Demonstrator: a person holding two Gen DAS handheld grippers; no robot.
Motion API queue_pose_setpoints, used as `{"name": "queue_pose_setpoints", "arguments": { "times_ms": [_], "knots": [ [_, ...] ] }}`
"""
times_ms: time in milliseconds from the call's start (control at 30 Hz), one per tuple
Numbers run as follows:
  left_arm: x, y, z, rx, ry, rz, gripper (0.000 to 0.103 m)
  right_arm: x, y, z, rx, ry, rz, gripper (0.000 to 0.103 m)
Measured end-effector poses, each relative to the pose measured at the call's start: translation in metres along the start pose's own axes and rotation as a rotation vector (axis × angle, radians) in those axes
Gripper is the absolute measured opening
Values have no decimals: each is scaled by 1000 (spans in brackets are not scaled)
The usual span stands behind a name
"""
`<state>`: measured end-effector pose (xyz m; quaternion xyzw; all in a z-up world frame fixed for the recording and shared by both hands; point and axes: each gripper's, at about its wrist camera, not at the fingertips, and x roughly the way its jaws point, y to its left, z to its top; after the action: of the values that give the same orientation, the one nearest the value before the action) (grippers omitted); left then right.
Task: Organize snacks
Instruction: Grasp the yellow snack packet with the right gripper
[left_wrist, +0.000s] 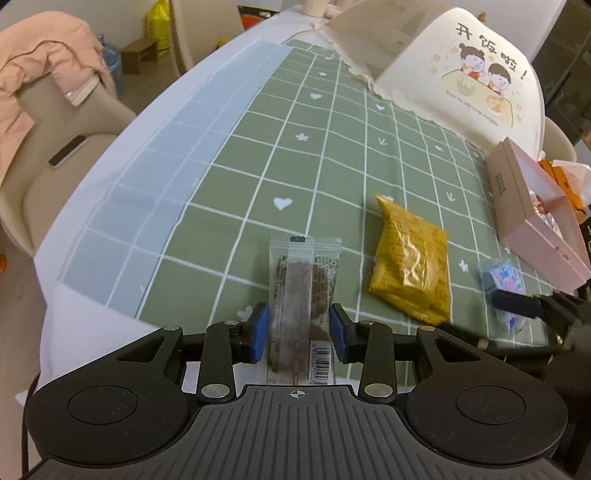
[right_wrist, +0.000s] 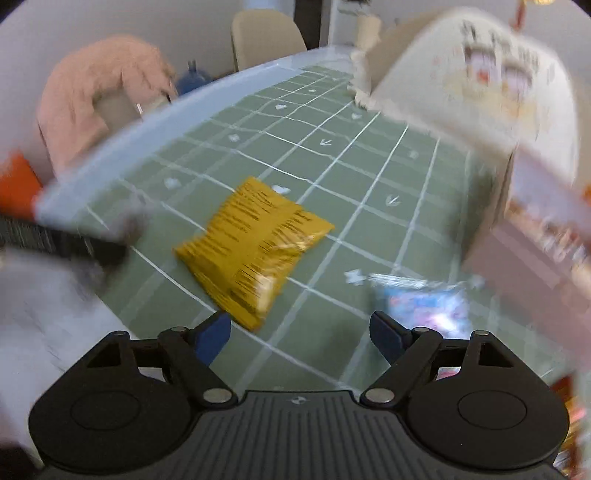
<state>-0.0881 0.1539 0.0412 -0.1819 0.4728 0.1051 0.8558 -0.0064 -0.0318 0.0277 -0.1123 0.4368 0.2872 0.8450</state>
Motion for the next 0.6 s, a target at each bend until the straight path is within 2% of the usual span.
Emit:
{"name": "queue_pose_setpoints", "arguments": {
  "times_ms": [67, 233, 267, 333, 367, 400, 467, 600],
  "knots": [
    [-4, -2, -4, 6, 0, 12, 40, 6, 1, 13, 72, -3, 40, 84],
    [-12, 3, -9, 4, -1, 48, 40, 45, 16, 47, 183, 31, 49, 84],
    [-13, 4, -9, 4, -2, 53, 40, 55, 21, 53, 182, 50, 45, 86],
    [-15, 4, -8, 10, -12, 62, 40, 59, 33, 57, 128, 37, 19, 83],
    [-16, 4, -8, 11, -15, 59, 40, 60, 39, 57, 91, 41, 17, 73],
    [-16, 4, -8, 9, -17, 52, 40, 60, 43, 56, 55, 44, 21, 70],
    [-15, 2, -7, 9, -13, 35, 40, 51, 41, 50, 30, 44, 40, 64],
    [-10, -12, -7, 39, 13, -34, 40, 13, 17, 27, 36, 12, 40, 62]
  ]
}}
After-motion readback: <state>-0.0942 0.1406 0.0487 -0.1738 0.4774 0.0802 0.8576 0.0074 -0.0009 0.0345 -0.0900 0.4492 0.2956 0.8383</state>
